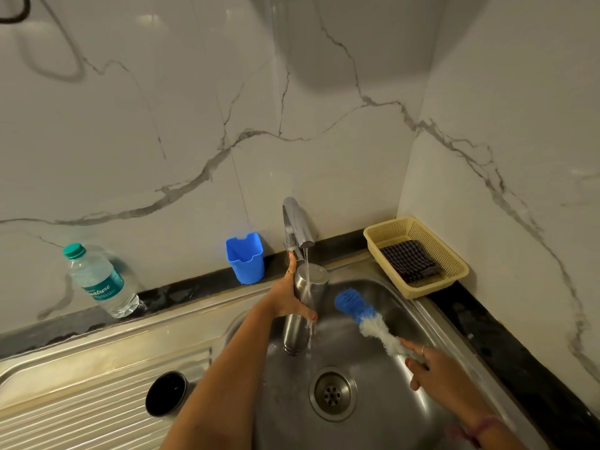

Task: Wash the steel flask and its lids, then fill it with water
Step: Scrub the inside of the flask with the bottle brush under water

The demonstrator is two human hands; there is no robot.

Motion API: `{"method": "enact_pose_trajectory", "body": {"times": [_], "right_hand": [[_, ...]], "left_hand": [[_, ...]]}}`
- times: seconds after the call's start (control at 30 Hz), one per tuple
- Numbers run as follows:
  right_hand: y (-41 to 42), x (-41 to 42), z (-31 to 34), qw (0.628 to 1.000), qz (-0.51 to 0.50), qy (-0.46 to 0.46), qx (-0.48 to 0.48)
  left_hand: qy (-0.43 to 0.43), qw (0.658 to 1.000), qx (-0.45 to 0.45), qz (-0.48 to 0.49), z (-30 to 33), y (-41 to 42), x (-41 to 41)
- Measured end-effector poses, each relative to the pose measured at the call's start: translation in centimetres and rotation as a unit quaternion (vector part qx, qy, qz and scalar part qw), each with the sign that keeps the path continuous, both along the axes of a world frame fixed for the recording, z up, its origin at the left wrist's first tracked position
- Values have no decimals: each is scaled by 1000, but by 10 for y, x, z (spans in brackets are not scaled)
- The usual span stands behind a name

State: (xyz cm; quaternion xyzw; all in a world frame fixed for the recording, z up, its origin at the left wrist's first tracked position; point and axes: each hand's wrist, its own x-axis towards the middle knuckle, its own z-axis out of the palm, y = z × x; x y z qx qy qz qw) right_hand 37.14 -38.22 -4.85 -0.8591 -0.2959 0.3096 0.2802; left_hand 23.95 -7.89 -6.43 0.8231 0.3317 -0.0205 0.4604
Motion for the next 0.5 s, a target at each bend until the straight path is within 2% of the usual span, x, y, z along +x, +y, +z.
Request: {"method": "enact_pose_trajectory", "body": {"times": [0.5], "right_hand": [[2,0,1,1000,6,14,16]], "left_hand": [[-12,1000,-1,-6,-5,3,3]]}}
